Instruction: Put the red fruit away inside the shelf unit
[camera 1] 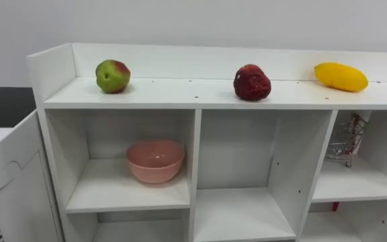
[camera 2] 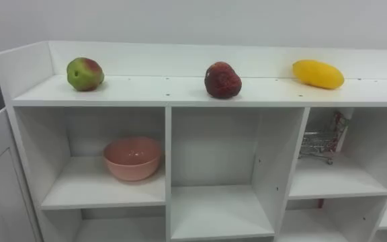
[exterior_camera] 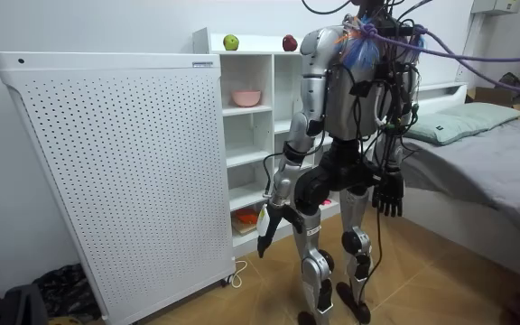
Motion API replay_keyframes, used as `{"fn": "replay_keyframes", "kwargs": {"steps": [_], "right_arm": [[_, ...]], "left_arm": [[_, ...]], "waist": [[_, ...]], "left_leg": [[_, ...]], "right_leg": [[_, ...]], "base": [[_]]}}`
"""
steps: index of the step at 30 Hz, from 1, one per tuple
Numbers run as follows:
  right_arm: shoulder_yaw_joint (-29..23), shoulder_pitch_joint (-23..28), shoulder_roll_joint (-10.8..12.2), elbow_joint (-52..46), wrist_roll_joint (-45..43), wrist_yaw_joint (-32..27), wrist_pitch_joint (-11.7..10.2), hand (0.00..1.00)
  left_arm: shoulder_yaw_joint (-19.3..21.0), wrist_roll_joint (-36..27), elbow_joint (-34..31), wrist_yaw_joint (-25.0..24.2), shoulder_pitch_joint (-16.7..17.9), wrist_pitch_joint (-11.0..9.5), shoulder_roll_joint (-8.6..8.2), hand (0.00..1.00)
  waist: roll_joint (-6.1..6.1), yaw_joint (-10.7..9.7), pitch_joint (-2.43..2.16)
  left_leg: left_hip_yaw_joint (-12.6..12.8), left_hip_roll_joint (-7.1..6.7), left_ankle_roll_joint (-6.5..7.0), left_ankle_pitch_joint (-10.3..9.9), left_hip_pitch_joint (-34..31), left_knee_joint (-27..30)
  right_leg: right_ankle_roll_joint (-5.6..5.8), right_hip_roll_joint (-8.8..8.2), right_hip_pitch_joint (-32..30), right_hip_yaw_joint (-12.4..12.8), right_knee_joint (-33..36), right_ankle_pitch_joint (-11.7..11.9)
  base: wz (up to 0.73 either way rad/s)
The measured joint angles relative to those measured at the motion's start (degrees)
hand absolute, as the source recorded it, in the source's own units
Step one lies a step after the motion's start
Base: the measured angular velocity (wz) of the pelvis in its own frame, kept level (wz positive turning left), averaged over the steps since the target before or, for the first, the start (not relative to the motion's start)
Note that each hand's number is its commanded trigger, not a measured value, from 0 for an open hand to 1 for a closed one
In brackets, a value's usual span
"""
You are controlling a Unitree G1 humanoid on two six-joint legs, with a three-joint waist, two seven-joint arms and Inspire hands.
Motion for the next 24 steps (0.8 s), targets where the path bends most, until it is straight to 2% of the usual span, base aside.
{"fn": "replay_keyframes", "kwargs": {"steps": [12,15,17,21,24], "right_arm": [[-0.21,-0.07,-0.01,-1.22,-0.27,-1.66,-0.23,0.0],[-2.47,-0.15,-0.01,-1.68,0.13,-4.01,-0.55,0.0],[-4.95,-0.2,-0.3,-2.32,2.1,-6.31,-1.87,0.0],[-10.86,-0.76,-0.54,-5.22,5.15,-9.7,-3.82,0.0],[-14.23,-1.77,-0.59,-12.94,7.59,-13.88,-5.91,0.0]], "left_arm": [[-0.2,-1.06,0.0,1.33,-0.18,0.1,-0.04,0.0],[-0.17,-1.06,0.04,1.4,-0.28,0.06,-0.04,0.0],[-0.12,-0.94,0.04,1.2,-0.31,-0.03,-0.02,0.0],[0.04,-0.55,-0.49,1.09,-0.73,-0.72,0.24,0.0],[1.36,-0.43,-1.16,1.25,-1.82,-2.54,0.56,0.0]], "waist": [[0.46,-0.17,0.07],[0.75,-0.06,0.08],[1.07,-0.12,0.21],[1.81,-0.17,0.54],[1.96,-0.15,0.53]], "left_leg": [[0.03,0.09,-0.08,-0.18,-0.1,-0.28],[0.01,0.12,-0.07,-0.23,-0.07,-0.43],[0.0,0.11,-0.06,-0.25,-0.06,-0.42],[-0.05,0.1,0.05,-0.34,-0.26,-0.4],[0.0,0.04,0.06,-0.34,-1.15,-0.15]], "right_leg": [[-0.02,0.28,-0.16,0.56,-0.03,0.02],[-0.02,0.39,-0.2,0.77,-0.08,0.02],[-0.02,0.46,-0.24,1.6,-0.13,0.02],[-0.02,0.47,-0.48,1.65,-0.09,0.02],[-0.04,0.42,-1.44,1.82,0.23,0.03]], "base": [[-0.02],[-0.01],[-0.02],[0.0],[0.0]]}}
